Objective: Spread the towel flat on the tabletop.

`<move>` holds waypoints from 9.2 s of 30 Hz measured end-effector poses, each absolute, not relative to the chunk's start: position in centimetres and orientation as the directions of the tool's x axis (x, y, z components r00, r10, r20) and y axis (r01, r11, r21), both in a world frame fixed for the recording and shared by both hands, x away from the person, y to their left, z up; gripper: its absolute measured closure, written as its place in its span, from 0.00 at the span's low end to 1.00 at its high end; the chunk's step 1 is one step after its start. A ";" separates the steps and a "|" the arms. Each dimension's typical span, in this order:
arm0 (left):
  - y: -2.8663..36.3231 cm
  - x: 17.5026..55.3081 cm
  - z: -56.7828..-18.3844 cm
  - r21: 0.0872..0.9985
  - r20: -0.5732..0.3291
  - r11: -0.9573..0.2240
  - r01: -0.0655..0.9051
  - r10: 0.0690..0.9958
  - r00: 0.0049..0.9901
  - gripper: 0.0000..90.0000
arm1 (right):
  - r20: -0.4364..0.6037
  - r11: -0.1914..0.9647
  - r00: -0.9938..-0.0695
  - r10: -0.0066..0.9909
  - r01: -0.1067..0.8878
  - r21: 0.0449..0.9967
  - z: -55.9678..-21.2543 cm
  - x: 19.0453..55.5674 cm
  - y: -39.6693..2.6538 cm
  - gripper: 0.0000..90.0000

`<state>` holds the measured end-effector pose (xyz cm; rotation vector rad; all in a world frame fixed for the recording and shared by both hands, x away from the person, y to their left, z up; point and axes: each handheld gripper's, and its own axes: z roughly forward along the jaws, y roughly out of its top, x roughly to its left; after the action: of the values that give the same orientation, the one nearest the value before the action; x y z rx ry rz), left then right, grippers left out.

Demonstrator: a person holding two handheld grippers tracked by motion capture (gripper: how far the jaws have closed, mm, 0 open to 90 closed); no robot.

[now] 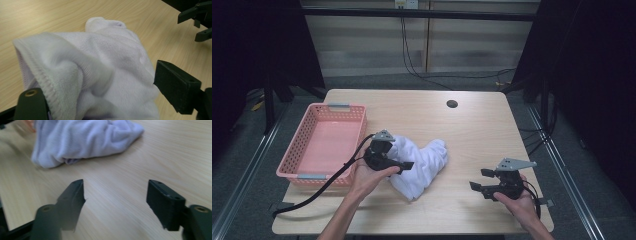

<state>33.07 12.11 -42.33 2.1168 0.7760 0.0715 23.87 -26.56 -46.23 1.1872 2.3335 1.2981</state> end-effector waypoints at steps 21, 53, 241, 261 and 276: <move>15.0 31.9 -43.7 0.795 -0.285 -0.318 0.517 0.558 0.780 0.41 | 0.200 0.369 -0.808 0.554 0.454 0.811 -44.9 32.1 -12.5 0.38; 13.1 29.1 -48.8 0.669 -0.286 -0.472 0.574 0.550 0.785 0.68 | 0.149 0.369 -0.769 0.621 0.455 0.811 -44.1 27.1 -19.3 0.61; 17.1 30.1 -42.9 0.836 -0.335 -0.229 0.499 0.507 0.794 0.63 | 0.219 0.176 -0.654 0.724 0.483 0.858 -42.5 32.5 -25.6 0.53; 15.3 31.6 -48.8 0.707 -0.354 -0.356 0.611 0.570 0.742 0.75 | 0.189 0.488 -0.827 0.530 0.480 0.729 -49.8 27.8 -17.7 0.76; 14.0 26.7 -47.7 0.715 -0.358 -0.480 0.508 0.371 0.856 0.77 | 0.199 0.315 -0.656 0.728 0.577 0.753 -47.0 26.9 -28.6 0.96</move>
<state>26.66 14.04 -47.68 2.1275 0.6369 -0.1918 26.93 -28.59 -46.98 1.2043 2.3985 1.2567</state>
